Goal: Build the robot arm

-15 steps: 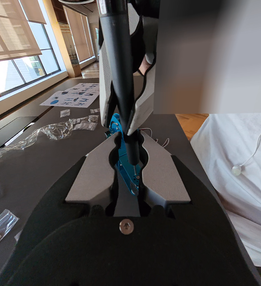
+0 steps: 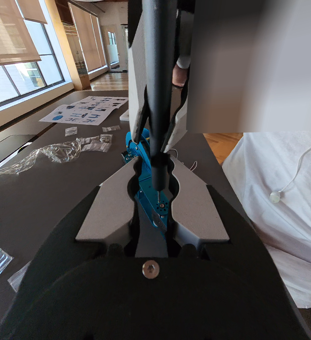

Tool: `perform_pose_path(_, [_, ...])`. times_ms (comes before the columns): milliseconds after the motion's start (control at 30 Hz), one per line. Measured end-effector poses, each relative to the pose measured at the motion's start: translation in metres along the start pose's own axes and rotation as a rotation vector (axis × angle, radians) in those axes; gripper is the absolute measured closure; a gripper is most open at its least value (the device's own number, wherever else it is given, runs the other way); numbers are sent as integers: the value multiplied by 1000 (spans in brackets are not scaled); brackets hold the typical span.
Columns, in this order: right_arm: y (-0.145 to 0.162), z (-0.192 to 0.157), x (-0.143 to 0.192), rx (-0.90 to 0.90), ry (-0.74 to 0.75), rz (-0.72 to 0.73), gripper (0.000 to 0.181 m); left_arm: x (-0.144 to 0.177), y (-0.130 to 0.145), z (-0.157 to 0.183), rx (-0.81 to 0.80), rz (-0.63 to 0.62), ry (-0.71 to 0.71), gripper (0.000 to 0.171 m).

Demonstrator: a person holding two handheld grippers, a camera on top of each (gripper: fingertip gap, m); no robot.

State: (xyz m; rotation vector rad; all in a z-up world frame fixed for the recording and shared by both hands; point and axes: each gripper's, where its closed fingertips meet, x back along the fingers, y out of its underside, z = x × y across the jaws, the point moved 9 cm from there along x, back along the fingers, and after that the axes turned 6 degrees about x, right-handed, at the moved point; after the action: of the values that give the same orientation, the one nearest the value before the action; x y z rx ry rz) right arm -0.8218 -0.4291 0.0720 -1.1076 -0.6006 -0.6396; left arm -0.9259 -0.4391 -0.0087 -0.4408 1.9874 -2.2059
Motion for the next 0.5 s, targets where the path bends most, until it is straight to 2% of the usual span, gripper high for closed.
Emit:
perform_pose_path(67, [-1, -3, 1, 26, 23, -22, 160, -1, 0, 4, -12, -7, 11, 155])
perform_pose_path(200, [-3, 0, 0, 30, 19, -52, 160, -2, 0, 3, -12, -4, -3, 155])
perform_pose_path(500, [-6, 9, -9, 57, -4, -2, 158, 1, 3, 0, 21, 30, -46, 156])
